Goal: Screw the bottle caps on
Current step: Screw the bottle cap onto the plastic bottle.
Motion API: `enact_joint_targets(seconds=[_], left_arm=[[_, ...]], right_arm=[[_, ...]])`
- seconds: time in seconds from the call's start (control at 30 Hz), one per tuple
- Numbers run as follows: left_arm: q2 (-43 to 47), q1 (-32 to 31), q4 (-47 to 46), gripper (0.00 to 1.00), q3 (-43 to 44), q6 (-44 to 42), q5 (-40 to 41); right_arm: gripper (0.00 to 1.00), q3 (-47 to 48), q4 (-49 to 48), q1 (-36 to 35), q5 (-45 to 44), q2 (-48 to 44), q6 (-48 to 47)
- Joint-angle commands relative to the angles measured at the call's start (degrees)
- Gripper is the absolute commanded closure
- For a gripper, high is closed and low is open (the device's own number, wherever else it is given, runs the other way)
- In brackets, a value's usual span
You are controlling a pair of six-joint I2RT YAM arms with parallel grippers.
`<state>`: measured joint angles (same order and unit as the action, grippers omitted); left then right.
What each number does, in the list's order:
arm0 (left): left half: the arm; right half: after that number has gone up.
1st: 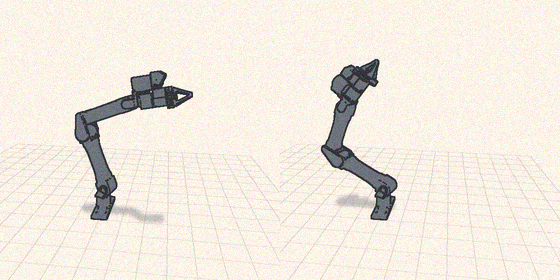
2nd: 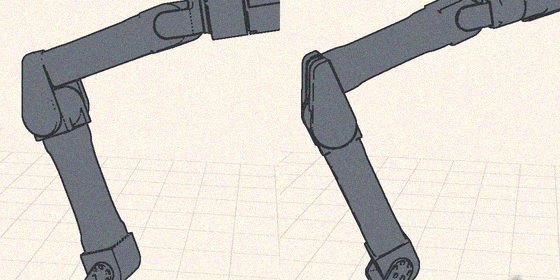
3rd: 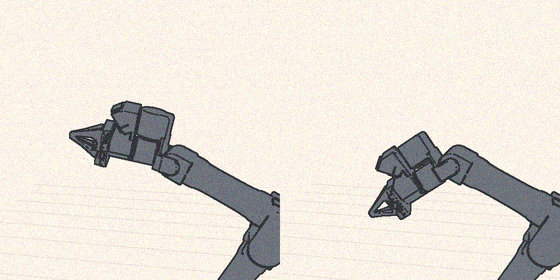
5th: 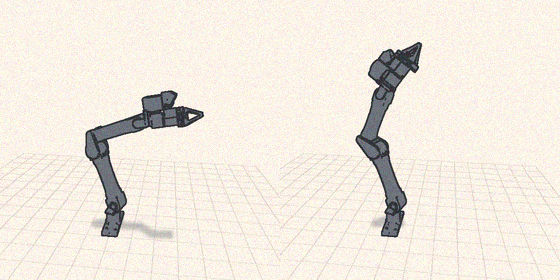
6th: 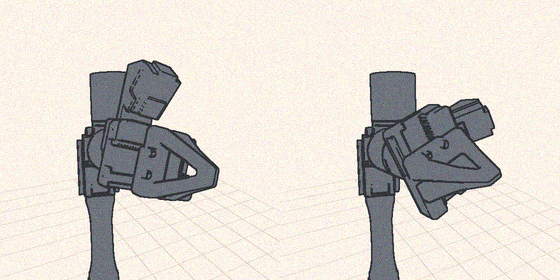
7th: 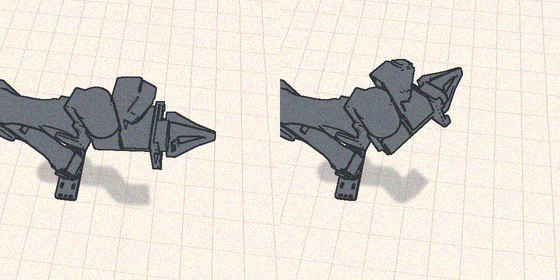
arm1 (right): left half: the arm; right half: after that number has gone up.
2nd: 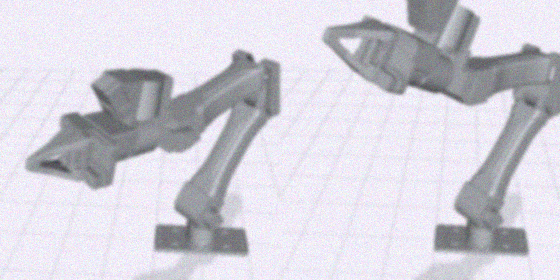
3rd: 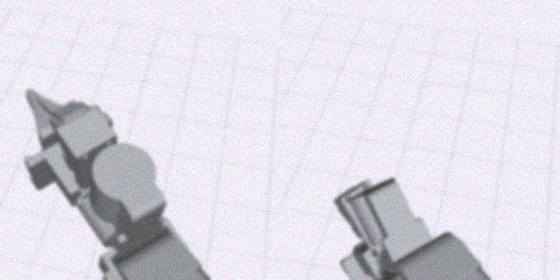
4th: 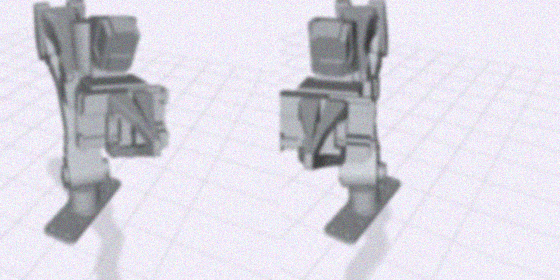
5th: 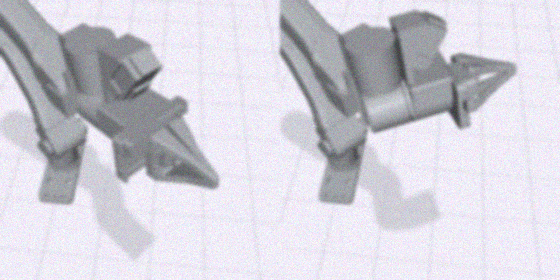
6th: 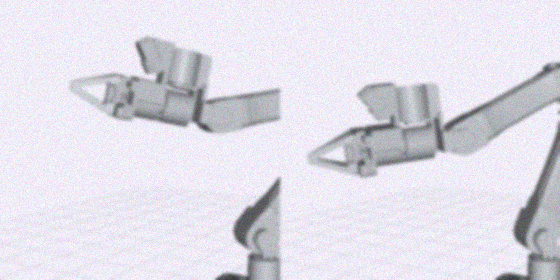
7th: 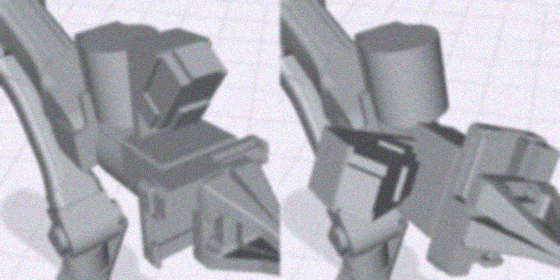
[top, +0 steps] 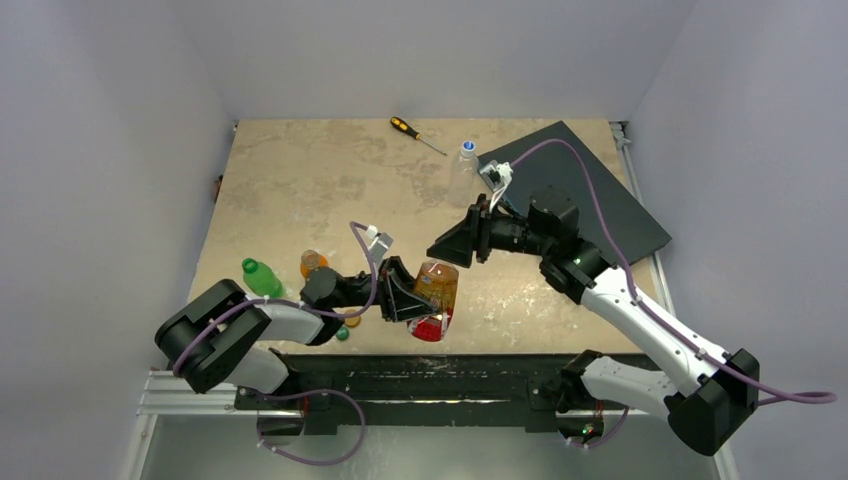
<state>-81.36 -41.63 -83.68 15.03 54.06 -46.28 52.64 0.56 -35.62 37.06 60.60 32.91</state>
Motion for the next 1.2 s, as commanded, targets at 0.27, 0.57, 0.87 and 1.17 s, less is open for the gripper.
enact_joint_targets(seconds=[0.27,0.57,0.87,1.17], left_arm=[[0.2,0.3,-17.2,1.0,0.8,-0.4,1.4],[12.1,-0.7,22.7,1.0,7.8,-20.0,15.0],[16.5,-13.1,62.2,1.0,25.9,-42.3,52.8],[10.2,-22.1,68.3,1.0,35.4,-46.0,74.8]], right_arm=[[0.67,-0.4,-4.8,0.1,0.6,-1.5,4.3],[0.94,6.6,11.8,-3.2,-14.7,1.6,2.7],[0.98,23.8,34.3,-13.0,-45.9,12.7,8.4],[0.87,34.1,40.8,-18.3,-57.8,20.4,12.2]])
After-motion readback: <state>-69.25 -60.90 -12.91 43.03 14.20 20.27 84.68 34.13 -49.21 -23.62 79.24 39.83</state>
